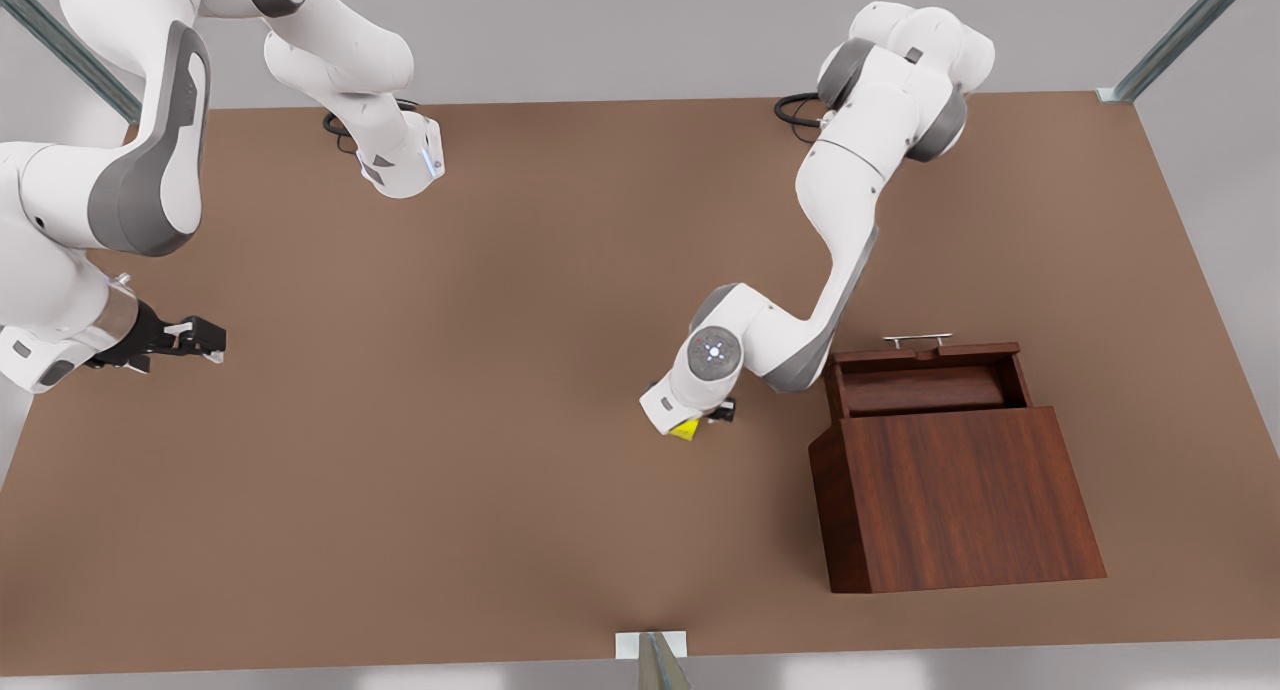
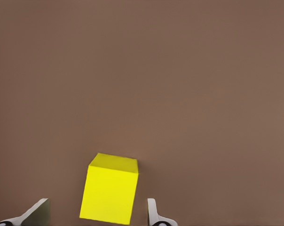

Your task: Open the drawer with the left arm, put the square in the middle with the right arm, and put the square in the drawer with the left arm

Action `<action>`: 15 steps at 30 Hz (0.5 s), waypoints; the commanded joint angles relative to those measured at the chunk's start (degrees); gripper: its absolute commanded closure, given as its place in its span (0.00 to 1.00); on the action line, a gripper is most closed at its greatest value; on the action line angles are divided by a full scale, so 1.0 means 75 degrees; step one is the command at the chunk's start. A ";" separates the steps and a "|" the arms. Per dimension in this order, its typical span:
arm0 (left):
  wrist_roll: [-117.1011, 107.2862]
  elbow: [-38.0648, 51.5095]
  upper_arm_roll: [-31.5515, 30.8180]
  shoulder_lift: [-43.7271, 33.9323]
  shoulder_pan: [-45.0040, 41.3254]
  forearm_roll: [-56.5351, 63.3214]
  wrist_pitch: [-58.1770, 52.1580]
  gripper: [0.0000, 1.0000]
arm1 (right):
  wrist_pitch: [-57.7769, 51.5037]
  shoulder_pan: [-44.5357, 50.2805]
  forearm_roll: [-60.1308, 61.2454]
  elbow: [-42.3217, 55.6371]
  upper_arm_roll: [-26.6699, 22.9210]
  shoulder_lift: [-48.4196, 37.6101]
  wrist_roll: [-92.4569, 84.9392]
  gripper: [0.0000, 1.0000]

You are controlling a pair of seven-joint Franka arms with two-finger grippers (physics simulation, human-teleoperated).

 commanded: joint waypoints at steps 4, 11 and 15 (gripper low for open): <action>-0.0011 -0.0011 0.0005 0.0206 -0.0094 0.0691 0.0151 0.00 | 0.0012 0.0001 0.0001 0.0002 0.0000 0.0000 0.0000 0.00; -0.0046 0.0001 0.0005 0.0499 -0.0094 0.0960 0.0350 0.00 | 0.0059 -0.0011 0.0001 0.0061 -0.0012 0.0011 0.0012 0.00; -0.0069 -0.0011 0.0005 0.0558 -0.0176 0.0949 0.0491 0.00 | 0.0059 -0.0011 0.0001 0.0096 -0.0012 0.0023 0.0012 0.00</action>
